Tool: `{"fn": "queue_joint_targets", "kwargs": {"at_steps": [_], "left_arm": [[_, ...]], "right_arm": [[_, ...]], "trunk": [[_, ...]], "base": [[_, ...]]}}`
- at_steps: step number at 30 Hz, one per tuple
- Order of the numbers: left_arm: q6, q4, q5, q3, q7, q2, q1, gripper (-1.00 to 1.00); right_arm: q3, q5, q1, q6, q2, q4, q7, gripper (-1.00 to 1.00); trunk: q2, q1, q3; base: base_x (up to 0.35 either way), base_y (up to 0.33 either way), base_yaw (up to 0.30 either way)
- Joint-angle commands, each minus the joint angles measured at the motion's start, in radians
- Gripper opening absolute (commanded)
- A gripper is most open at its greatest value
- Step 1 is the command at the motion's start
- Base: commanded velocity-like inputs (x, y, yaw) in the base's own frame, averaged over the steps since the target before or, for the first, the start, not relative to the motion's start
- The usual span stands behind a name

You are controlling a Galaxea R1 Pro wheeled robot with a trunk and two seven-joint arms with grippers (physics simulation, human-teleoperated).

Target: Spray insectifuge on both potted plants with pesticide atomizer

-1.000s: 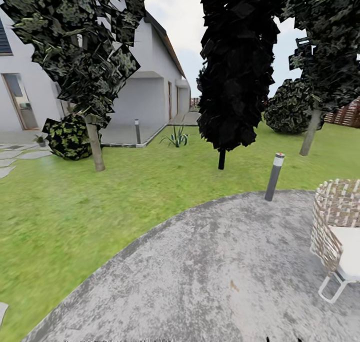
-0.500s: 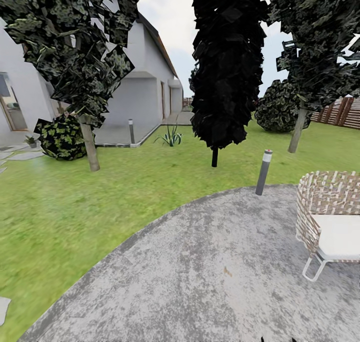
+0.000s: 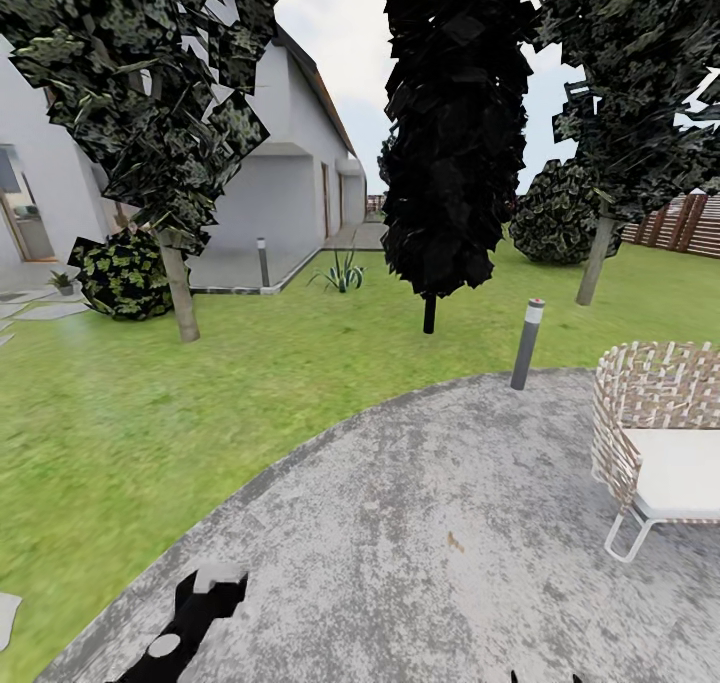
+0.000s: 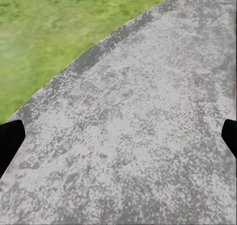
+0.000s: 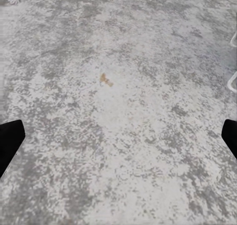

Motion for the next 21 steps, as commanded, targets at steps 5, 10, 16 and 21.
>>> {"fn": "queue_joint_targets", "kwargs": {"at_steps": [5, 10, 16, 21], "left_arm": [[-0.015, 0.064, -0.004, -0.002, -0.007, -0.002, -0.015, 1.0], [-0.016, 0.064, -0.011, -0.003, -0.007, -0.005, -0.014, 1.0], [-0.016, 0.064, -0.024, -0.002, -0.006, -0.006, -0.014, 1.0], [-0.016, 0.064, -0.025, -0.001, -0.006, -0.005, -0.014, 1.0]], "right_arm": [[0.0, 0.004, -0.249, 0.292, -0.003, -0.221, 0.001, 1.0], [0.002, 0.003, -0.289, 0.358, -0.004, -0.218, 0.003, 1.0], [0.002, 0.004, -0.295, 0.367, -0.003, -0.19, 0.005, 1.0], [0.001, 0.004, -0.296, 0.368, -0.004, -0.188, 0.005, 1.0]], "trunk": [[-0.001, 0.0, -0.001], [-0.001, 0.0, -0.001], [-0.001, 0.0, -0.001], [-0.008, 0.004, -0.004]], "base": [[0.0, 0.0, 0.0], [0.0, 0.0, 0.0], [0.0, 0.0, 0.0], [0.0, 0.0, 0.0]]}}
